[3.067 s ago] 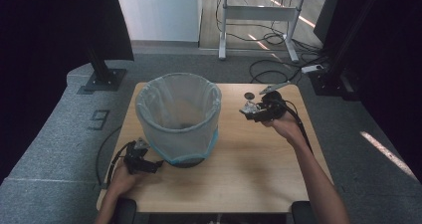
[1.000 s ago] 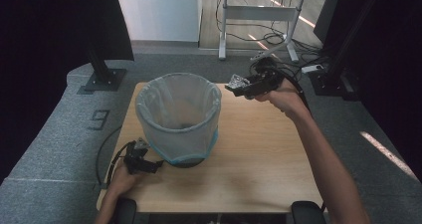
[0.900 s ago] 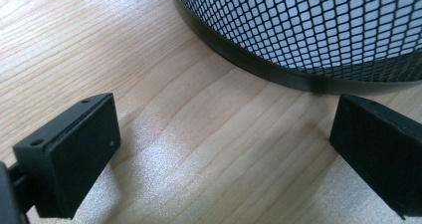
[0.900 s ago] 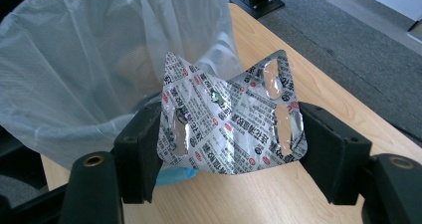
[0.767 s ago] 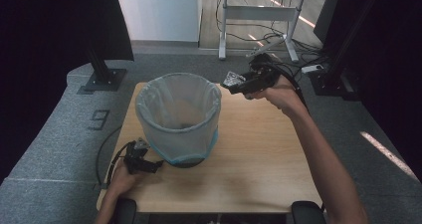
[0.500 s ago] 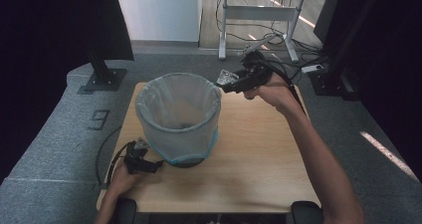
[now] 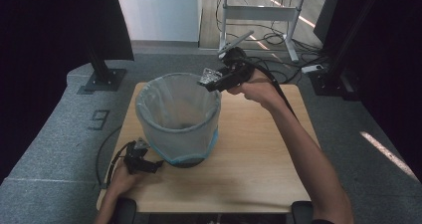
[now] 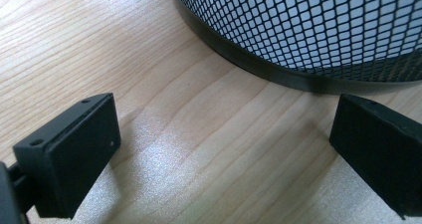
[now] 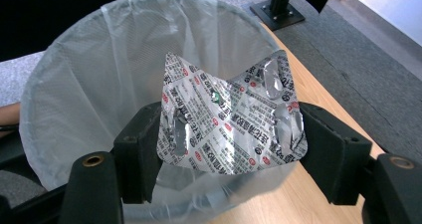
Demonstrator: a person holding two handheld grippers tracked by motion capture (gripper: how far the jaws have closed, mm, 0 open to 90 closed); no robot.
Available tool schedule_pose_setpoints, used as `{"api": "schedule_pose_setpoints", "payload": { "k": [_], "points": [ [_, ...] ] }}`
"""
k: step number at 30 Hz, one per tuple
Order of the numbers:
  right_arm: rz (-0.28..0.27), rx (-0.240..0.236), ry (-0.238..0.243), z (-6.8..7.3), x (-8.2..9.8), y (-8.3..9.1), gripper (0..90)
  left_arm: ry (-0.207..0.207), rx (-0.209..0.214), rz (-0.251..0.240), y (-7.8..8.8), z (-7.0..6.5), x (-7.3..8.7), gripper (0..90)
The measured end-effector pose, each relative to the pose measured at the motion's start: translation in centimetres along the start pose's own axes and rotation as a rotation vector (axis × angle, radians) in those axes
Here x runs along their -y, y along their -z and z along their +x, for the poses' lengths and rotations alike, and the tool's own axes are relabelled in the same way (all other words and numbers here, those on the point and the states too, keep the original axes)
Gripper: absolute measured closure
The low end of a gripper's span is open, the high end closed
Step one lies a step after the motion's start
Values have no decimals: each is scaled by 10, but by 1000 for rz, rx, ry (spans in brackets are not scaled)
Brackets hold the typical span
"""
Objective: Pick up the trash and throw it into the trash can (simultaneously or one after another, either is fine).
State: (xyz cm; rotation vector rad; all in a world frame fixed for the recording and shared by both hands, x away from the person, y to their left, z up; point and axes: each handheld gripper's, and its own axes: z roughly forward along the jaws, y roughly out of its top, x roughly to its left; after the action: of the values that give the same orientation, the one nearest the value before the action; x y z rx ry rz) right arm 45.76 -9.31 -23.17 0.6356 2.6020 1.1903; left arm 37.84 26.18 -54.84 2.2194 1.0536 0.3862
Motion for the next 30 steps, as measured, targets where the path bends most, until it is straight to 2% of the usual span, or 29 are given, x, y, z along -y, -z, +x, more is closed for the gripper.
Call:
{"api": "schedule_pose_setpoints", "payload": {
  "k": [7, 13, 22, 30],
  "points": [
    [-1, -29, 25, 9, -10, -18, 305, -1, -1, -2, 0, 0, 0, 0],
    [21, -49, 46, 16, -13, -36, 304, -2, 0, 0, 0, 0, 0, 0],
    [48, -82, 76, 25, -8, -64, 294, -3, 1, 0, 0, 0, 0, 0],
    [64, -96, 88, 29, 1, -81, 272, -2, -1, -2, 0, 0, 0, 0]
  ]
}}
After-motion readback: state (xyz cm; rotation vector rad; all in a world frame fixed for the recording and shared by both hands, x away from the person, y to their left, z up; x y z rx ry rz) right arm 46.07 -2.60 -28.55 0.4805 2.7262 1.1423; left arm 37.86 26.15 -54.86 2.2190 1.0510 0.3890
